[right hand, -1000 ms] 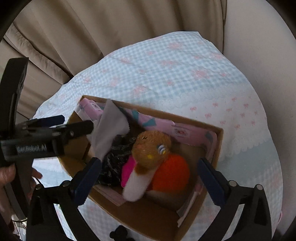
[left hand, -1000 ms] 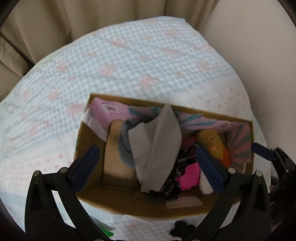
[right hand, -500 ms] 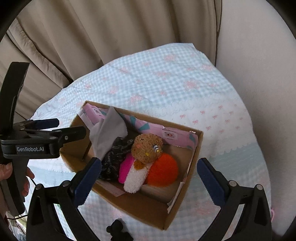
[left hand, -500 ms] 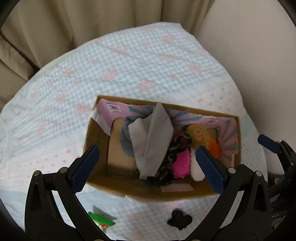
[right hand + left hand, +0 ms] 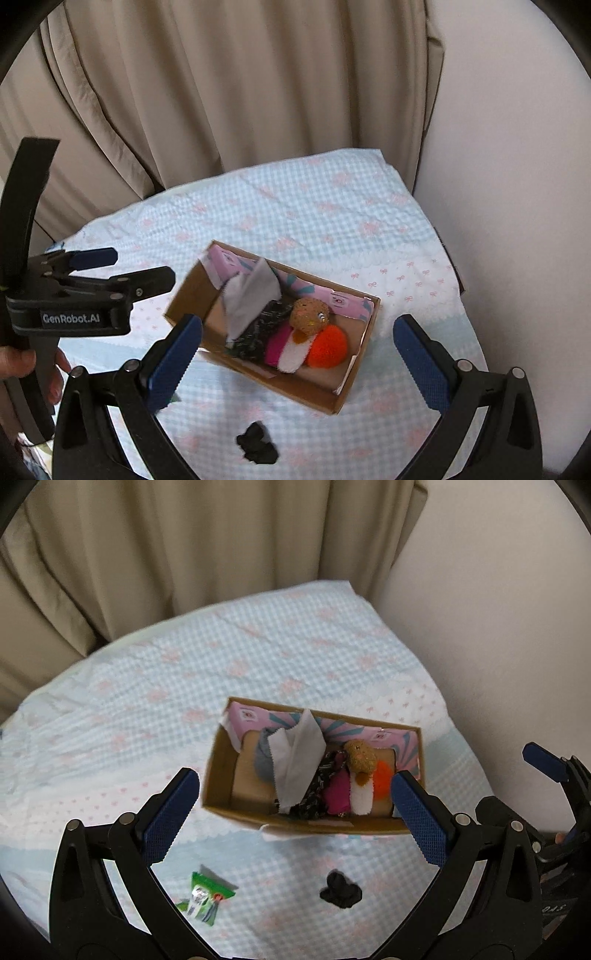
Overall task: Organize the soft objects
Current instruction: 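Open both tools to release the cloth and plush into the box, lift away, then grasp the green wipes packet with the left tool while the right tool grasps the black plush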
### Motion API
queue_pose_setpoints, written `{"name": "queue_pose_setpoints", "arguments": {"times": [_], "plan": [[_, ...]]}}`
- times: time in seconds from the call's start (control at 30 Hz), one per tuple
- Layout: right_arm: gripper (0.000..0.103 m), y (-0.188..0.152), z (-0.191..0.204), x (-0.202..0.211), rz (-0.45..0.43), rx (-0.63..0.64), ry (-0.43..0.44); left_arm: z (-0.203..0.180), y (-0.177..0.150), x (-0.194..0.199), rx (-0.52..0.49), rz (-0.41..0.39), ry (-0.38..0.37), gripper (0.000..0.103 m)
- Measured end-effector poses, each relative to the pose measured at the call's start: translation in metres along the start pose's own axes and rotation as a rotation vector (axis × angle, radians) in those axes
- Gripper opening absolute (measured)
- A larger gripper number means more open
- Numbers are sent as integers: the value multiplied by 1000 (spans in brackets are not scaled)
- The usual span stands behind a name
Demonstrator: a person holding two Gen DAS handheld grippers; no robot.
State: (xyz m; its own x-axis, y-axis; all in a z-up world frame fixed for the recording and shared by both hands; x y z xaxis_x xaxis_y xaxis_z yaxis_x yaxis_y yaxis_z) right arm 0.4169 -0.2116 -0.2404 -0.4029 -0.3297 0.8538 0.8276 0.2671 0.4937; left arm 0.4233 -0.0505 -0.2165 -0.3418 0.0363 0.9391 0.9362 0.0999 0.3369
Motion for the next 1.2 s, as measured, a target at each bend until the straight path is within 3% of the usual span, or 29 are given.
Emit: {"name": "queue_pose_setpoints", "arguments": {"times": [0.4, 0.63, 0.97, 1.2], "plan": [[103, -45, 64, 107, -132, -35, -99, 50, -80, 124, -6, -167, -19, 103], [103, -82, 111, 142, -181, -74, -154, 89, -129, 160, -46, -218, -22, 103], [103, -125, 161, 145, -210, -157, -192, 143, -176, 154, -108, -199, -43, 103], [103, -155, 173, 99, -180, -240, -236, 162, -201, 87, -161, -119, -60, 103]]}}
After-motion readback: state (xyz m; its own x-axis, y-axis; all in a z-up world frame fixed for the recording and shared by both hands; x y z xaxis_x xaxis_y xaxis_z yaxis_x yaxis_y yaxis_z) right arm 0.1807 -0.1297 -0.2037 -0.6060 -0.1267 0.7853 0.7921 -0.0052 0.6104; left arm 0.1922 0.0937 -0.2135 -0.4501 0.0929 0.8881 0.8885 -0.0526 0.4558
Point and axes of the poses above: each gripper's, at about its wrist camera, not at the fingertips, and x roughly against the way its jaws point, z to its left, y to its top, the point moved 5 cm from there along -x, roughly the way its jaws point, and after that the axes turned 11 degrees about z, right-handed, at the moved point
